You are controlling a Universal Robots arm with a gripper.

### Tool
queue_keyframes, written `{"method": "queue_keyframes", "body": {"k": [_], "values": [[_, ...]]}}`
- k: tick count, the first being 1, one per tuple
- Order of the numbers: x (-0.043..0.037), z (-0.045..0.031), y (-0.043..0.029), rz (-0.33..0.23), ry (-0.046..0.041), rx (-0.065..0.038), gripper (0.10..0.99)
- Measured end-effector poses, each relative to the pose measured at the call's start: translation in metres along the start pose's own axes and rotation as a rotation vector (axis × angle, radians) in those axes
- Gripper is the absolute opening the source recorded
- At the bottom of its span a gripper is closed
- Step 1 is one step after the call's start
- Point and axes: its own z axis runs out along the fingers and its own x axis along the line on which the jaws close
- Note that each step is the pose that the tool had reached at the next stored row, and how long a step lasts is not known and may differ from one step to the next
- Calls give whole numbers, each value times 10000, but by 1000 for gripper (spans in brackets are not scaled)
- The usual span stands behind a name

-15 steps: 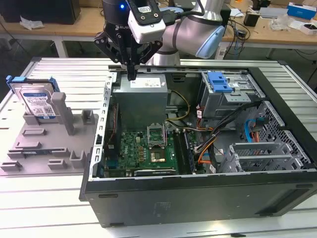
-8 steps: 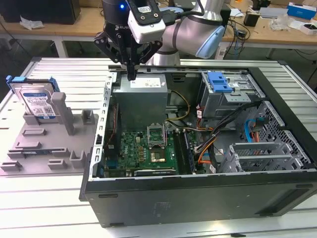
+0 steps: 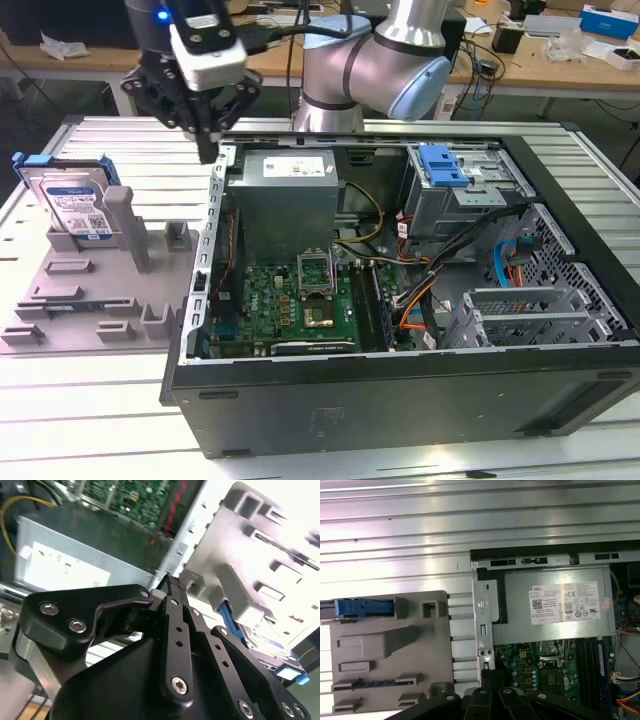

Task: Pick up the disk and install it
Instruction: 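Reach for the disk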

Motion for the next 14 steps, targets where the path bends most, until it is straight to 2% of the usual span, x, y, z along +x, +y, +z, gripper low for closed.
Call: {"method": "queue_keyframes", "body": {"k": [4,8,12,13,14], "values": [[191,19,26,0,4,0,106],[475,52,79,0,8,0,106],[657,76,123,0,11,0,106],[740,87,145,2,13,1,106],[789,94,158,-1,13,1,106]]}}
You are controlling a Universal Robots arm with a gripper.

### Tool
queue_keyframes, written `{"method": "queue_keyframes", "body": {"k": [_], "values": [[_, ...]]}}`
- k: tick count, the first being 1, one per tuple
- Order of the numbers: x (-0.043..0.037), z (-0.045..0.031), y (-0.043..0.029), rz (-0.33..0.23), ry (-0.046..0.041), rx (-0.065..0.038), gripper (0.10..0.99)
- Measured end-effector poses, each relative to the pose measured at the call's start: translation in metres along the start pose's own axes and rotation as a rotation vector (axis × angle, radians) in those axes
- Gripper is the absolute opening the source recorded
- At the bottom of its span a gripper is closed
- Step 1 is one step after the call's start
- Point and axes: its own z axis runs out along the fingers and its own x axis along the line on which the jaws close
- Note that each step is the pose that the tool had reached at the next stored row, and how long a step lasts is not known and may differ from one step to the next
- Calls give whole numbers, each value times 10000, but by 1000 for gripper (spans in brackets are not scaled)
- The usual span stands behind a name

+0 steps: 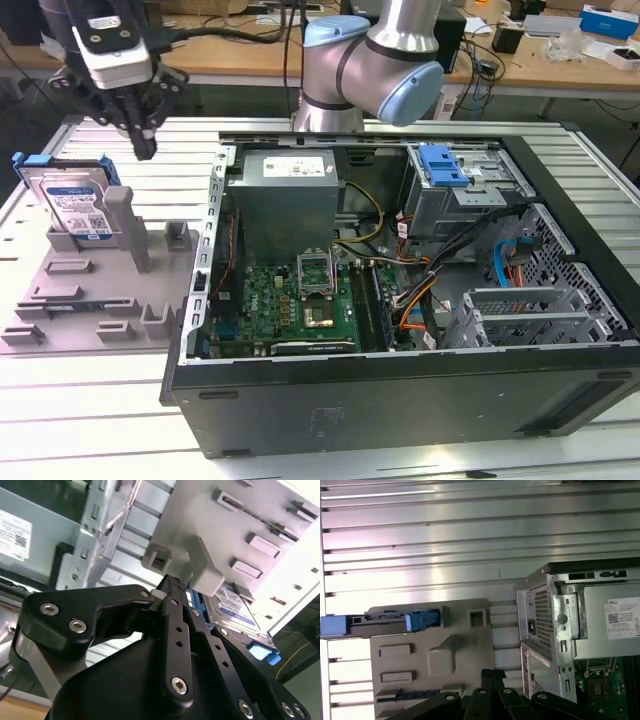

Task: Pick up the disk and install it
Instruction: 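Reach for the disk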

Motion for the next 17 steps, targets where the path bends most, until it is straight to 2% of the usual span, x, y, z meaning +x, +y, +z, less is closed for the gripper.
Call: {"method": "queue_keyframes", "body": {"k": [3,5,17], "values": [[118,17,35,2,2,0,106],[245,37,81,3,4,-1,106],[715,119,297,2,14,1,106]]}}
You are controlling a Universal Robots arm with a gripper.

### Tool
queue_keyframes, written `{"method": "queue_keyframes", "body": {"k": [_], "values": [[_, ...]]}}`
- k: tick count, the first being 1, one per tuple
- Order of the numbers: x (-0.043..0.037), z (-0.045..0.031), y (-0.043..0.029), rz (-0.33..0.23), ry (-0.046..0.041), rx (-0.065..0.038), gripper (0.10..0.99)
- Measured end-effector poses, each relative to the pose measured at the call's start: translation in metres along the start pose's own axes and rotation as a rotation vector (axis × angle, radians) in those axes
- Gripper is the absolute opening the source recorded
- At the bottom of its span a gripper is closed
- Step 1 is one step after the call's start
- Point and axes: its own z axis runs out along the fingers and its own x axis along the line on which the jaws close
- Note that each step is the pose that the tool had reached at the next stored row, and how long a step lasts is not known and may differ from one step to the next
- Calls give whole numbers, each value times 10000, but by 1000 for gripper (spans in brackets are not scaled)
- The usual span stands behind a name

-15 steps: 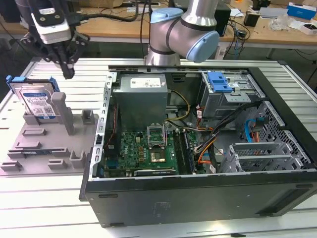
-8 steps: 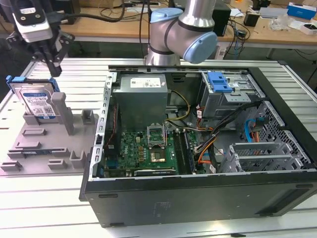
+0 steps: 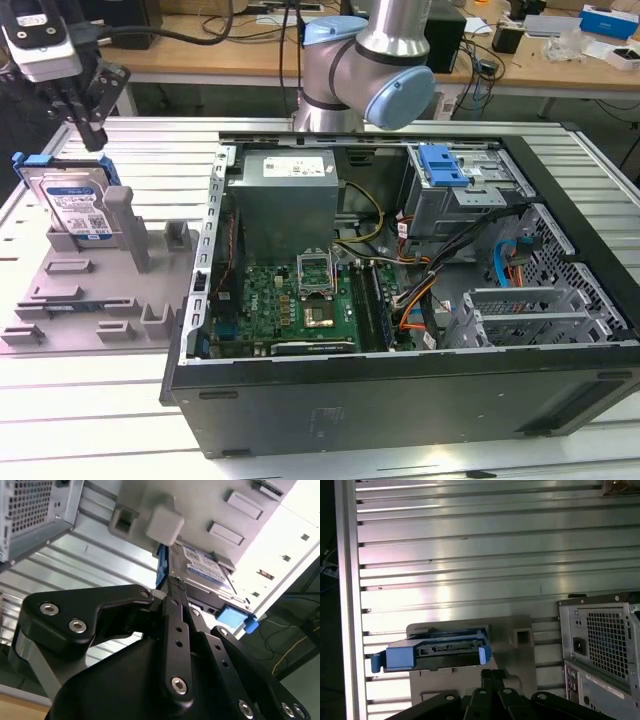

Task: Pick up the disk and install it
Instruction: 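Reach for the disk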

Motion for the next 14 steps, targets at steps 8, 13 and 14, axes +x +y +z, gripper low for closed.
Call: {"method": "queue_keyframes", "body": {"k": [8,13,14], "values": [[236,38,116,2,48,4,106],[236,38,117,5,94,7,106],[236,38,116,5,104,8,106]]}}
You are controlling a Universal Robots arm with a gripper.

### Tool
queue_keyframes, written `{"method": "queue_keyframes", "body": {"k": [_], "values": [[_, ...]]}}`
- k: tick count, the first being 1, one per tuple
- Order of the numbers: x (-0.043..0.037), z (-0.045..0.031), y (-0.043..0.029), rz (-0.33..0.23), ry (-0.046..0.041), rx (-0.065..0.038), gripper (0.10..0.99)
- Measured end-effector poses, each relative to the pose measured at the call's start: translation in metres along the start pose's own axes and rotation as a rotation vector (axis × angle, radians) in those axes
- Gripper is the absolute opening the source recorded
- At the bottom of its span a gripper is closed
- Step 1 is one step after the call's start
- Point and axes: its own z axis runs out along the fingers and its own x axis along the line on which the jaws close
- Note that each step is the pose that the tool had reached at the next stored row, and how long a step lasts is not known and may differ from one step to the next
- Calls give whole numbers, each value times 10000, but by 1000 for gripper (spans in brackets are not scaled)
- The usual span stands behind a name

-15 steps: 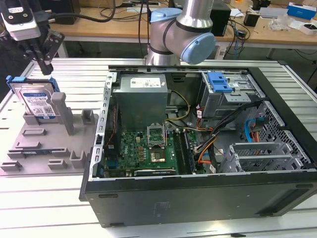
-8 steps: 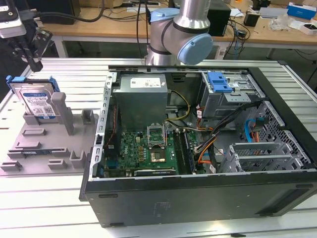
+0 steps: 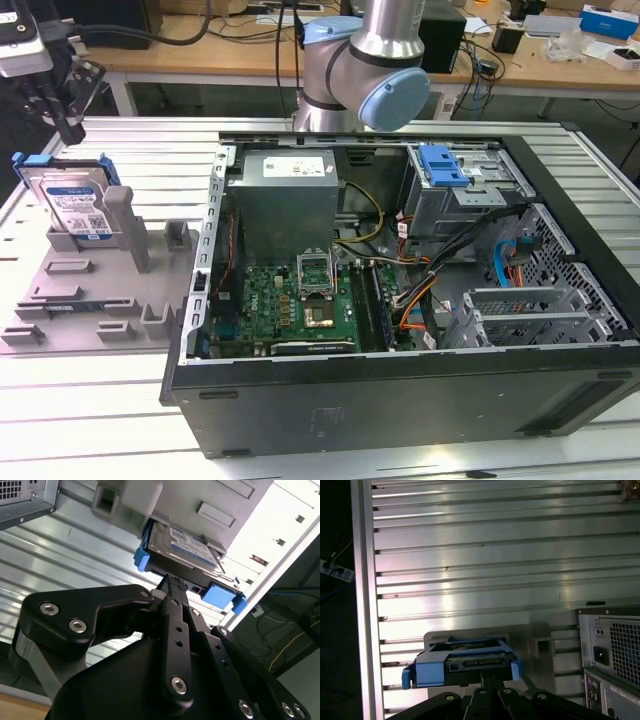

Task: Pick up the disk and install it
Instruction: 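Reach for the disk, then pick up the disk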

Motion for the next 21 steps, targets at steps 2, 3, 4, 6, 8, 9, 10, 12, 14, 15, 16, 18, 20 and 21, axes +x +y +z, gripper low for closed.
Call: {"method": "queue_keyframes", "body": {"k": [2,3,4,6,8,9,10,12,14,15,16,18,20,21], "values": [[0,0,0,1,22,2,106],[0,0,0,1,30,2,106],[0,0,0,2,42,3,106],[0,0,0,2,60,4,106],[0,0,0,3,81,6,106],[0,0,0,4,92,7,106],[0,0,0,5,112,8,106],[0,0,0,6,138,10,106],[0,0,0,7,162,12,106],[0,0,0,-5,168,12,106],[0,0,0,-177,175,13,106],[0,0,0,-610,194,14,106],[0,0,0,-1356,225,16,106],[0,0,0,-1814,245,17,106]]}}
